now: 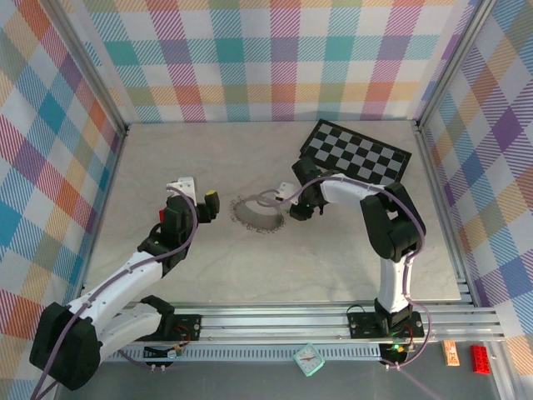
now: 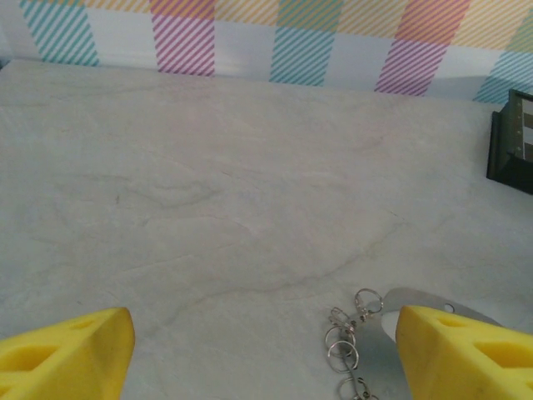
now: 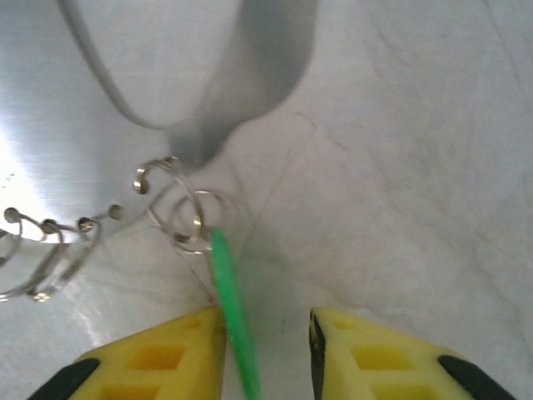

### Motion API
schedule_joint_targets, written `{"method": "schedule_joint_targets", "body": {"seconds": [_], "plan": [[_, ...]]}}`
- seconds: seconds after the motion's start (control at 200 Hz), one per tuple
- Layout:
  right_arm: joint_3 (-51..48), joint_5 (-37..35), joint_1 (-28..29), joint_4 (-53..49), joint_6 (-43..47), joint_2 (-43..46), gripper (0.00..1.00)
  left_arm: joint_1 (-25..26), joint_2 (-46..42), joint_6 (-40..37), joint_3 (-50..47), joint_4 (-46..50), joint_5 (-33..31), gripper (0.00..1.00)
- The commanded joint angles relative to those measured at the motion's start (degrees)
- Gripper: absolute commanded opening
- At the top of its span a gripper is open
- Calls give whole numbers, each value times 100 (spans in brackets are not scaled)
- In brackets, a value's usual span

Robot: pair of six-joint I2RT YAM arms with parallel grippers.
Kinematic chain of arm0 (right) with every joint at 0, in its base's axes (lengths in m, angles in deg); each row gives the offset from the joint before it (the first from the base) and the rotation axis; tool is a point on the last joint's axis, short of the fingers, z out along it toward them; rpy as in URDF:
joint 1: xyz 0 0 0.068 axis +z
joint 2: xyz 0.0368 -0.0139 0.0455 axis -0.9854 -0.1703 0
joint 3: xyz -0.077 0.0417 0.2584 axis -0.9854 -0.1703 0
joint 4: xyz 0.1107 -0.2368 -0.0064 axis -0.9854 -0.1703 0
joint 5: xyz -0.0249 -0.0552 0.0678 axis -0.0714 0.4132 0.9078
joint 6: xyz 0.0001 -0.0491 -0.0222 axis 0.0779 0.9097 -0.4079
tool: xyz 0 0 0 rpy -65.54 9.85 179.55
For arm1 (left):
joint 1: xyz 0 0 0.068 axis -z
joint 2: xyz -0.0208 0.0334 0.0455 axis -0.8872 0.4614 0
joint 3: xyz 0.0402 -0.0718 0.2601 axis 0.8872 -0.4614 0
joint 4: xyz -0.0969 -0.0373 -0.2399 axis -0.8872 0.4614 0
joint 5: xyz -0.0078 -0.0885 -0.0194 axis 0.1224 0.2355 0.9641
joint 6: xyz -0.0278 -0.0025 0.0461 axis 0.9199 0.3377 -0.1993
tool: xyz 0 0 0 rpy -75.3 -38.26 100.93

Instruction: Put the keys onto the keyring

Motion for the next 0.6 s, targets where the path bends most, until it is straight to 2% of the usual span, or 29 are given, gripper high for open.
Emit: {"method": "schedule_joint_targets", "body": {"seconds": [0.0,0.13,0.255,0.425,0.595], "plan": [[-168,624,-268,57,-705,659,34,-69,182,117,237,73,224,82],[-400,1473,-335,37,-1936,1179,35,-65,523,294,413,101,475,81],[-559,2014,-309,-28,-3771,1399,35,-65,902,603,540,149,660,81],[-488,1765,-221,-534,-5183,1326,33,-64,1397,1308,712,306,907,80],[-562,1743,-33,-442,-5691,1249,32,-64,1747,2026,940,1034,798,80]]}}
